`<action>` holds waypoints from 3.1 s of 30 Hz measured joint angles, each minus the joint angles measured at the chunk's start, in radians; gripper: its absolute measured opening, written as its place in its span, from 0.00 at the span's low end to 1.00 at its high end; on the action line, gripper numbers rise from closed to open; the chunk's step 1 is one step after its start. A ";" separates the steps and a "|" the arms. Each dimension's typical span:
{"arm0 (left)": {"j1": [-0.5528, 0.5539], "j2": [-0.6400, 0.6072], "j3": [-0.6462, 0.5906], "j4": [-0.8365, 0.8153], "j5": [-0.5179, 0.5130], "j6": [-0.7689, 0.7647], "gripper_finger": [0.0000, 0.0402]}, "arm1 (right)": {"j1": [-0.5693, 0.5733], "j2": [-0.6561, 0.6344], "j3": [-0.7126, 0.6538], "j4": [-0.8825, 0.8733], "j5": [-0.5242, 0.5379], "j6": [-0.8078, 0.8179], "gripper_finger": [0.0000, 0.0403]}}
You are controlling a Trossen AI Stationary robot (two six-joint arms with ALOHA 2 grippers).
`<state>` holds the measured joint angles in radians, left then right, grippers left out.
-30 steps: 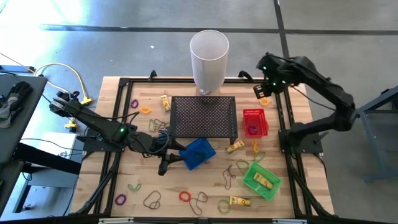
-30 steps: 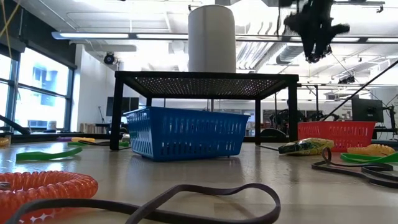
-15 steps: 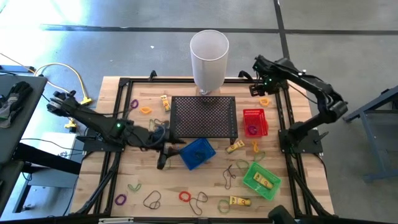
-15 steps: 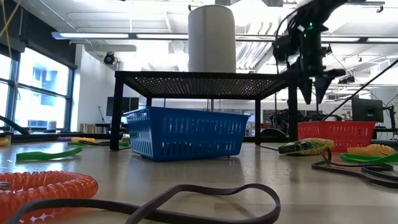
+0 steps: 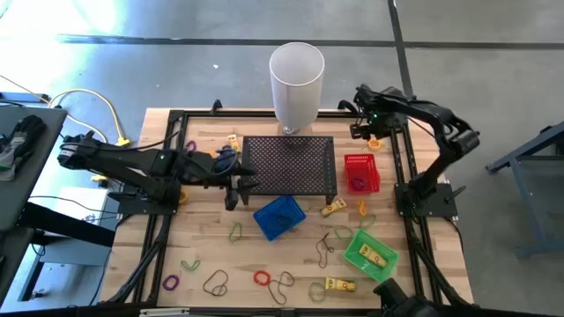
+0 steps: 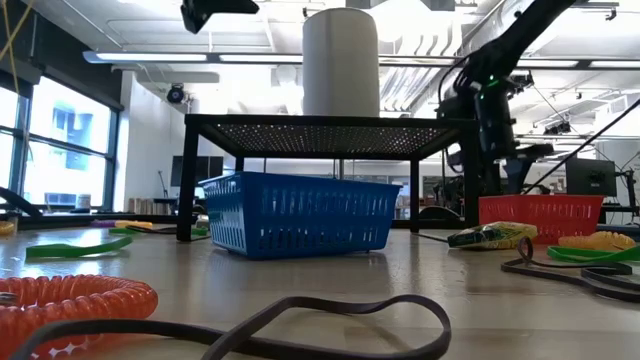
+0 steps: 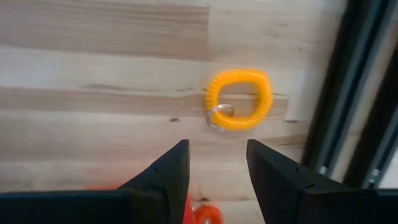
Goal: Pick & Place Office Desk Supplies
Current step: Put the yellow spring keychain into the red bin
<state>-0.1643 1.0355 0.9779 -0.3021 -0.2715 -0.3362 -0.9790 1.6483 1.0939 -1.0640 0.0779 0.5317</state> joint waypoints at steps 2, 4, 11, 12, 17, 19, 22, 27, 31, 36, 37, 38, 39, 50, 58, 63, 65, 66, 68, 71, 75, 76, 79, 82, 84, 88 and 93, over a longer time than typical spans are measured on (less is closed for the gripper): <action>0.023 0.000 0.000 -0.001 0.032 0.007 0.41 | 0.000 0.019 0.000 0.017 -0.010 0.006 0.37; 0.043 0.000 0.000 -0.004 0.066 0.008 0.41 | 0.000 0.029 0.000 0.031 -0.027 -0.001 0.37; 0.103 0.000 0.000 -0.014 0.137 0.008 0.41 | -0.010 0.053 0.000 0.081 -0.033 -0.005 0.37; 0.112 0.000 0.000 -0.016 0.144 0.008 0.41 | -0.014 0.059 0.000 0.083 -0.032 -0.005 0.37; 0.152 0.000 0.000 -0.017 0.181 0.021 0.41 | -0.037 0.089 0.000 0.081 -0.028 -0.005 0.37; 0.162 0.000 0.000 -0.017 0.188 0.029 0.41 | -0.042 0.100 0.000 0.081 -0.028 -0.004 0.37; 0.172 0.000 0.000 -0.017 0.189 0.030 0.41 | -0.044 0.112 0.000 0.082 -0.018 -0.001 0.37; 0.182 0.000 0.000 -0.019 0.189 0.034 0.41 | -0.043 0.111 0.000 0.087 -0.015 0.036 0.37; 0.182 0.000 0.000 -0.020 0.189 0.034 0.41 | -0.041 0.111 -0.010 0.097 -0.055 0.075 0.37; 0.182 0.000 0.000 -0.020 0.189 0.034 0.41 | -0.021 0.111 -0.028 0.139 0.015 0.125 0.37; 0.182 0.000 0.000 -0.020 0.189 0.034 0.41 | -0.019 0.111 -0.030 0.145 0.022 0.136 0.37; 0.182 0.000 0.000 -0.020 0.189 0.034 0.41 | -0.019 0.111 -0.031 0.148 0.024 0.144 0.37; 0.182 0.000 0.000 -0.020 0.189 0.034 0.41 | -0.019 0.111 -0.031 0.148 0.025 0.150 0.37; 0.181 0.000 0.000 -0.028 0.198 0.033 0.41 | -0.015 0.111 -0.031 0.124 -0.029 0.183 0.37; 0.181 0.000 0.000 -0.029 0.198 0.033 0.41 | 0.007 0.110 -0.051 0.137 0.010 0.206 0.37; 0.181 0.000 0.000 -0.029 0.198 0.033 0.41 | 0.006 0.110 -0.055 0.142 0.036 0.209 0.37; 0.181 0.000 0.000 -0.030 0.198 0.033 0.41 | 0.009 0.117 -0.055 0.144 0.045 0.213 0.37; 0.181 0.000 0.000 -0.030 0.203 0.033 0.41 | 0.017 0.124 -0.055 0.145 0.057 0.217 0.37; 0.181 0.000 0.000 -0.034 0.219 0.032 0.41 | 0.027 0.138 -0.055 0.135 0.073 0.216 0.37; 0.181 0.000 0.000 -0.039 0.236 0.031 0.41 | 0.049 0.164 -0.054 0.119 0.114 0.205 0.37; 0.174 0.000 0.000 -0.047 0.236 0.029 0.41 | 0.060 0.172 -0.052 0.115 0.139 0.207 0.36; 0.171 0.000 0.000 -0.046 0.235 0.029 0.41 | 0.059 0.172 -0.052 0.115 0.137 0.207 0.36; 0.167 0.000 0.000 -0.045 0.236 0.029 0.41 | 0.060 0.171 -0.053 0.115 0.133 0.200 0.30; 0.167 0.000 0.000 -0.045 0.235 0.029 0.41 | 0.059 0.171 -0.053 0.116 0.122 0.174 0.19; 0.168 0.000 0.000 -0.045 0.235 0.029 0.41 | 0.059 0.171 -0.054 0.103 0.123 0.156 0.09; 0.168 0.000 0.000 -0.044 0.235 0.029 0.41 | 0.057 0.172 -0.057 0.084 0.122 0.123 0.02; 0.168 0.000 0.000 -0.044 0.235 0.029 0.41 | 0.058 0.172 -0.057 0.089 0.118 0.091 0.01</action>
<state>0.0032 1.0359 0.9779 -0.3466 -0.0364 -0.3069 -0.9209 1.8202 1.0370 -0.9754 0.1958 0.6222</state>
